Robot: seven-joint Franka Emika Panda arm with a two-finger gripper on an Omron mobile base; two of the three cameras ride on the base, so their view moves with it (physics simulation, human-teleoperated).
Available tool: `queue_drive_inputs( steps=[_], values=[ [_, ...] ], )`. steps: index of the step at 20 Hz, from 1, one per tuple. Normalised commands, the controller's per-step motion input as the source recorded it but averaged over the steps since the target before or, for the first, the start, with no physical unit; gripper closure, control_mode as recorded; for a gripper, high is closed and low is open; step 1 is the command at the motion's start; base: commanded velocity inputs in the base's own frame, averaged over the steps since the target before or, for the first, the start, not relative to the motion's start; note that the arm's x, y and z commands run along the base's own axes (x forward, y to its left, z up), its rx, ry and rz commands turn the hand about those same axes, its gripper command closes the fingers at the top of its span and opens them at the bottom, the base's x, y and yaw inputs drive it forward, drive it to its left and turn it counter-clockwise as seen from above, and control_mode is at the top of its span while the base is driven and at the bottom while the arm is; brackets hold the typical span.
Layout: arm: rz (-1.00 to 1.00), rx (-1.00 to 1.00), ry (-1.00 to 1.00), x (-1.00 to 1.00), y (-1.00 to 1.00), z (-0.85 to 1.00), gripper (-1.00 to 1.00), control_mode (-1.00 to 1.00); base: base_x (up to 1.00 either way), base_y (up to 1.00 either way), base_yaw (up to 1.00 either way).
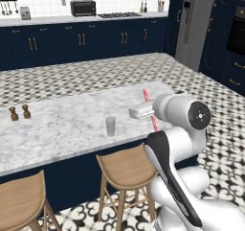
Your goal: Take a straw from the drawer in front and place it inside the glass cup on the dining counter.
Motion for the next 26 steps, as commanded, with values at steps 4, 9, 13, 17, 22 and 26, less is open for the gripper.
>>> queue_drive_inputs(
  steps=[4,9,13,17,22,26],
  values=[
    [0.06,0.26,0.09,0.64,-0.03,0.05,1.00,-1.00,0.00,0.00,0.00],
    [0.38,0.36,0.00,0.54,-0.13,0.04,1.00,-1.00,0.00,0.00,0.00],
    [0.43,0.26,0.00,0.51,0.04,-0.07,1.00,-1.00,0.00,0.00,0.00],
    [0.46,0.20,0.00,0.53,0.16,-0.30,1.00,-1.00,0.00,0.00,0.00],
    [0.50,0.13,0.00,0.54,0.11,-0.31,1.00,-1.00,0.00,0.00,0.00],
    [0.44,0.10,-0.13,0.23,0.07,-0.06,1.00,-1.00,0.00,0.00,0.00]
  ],
)
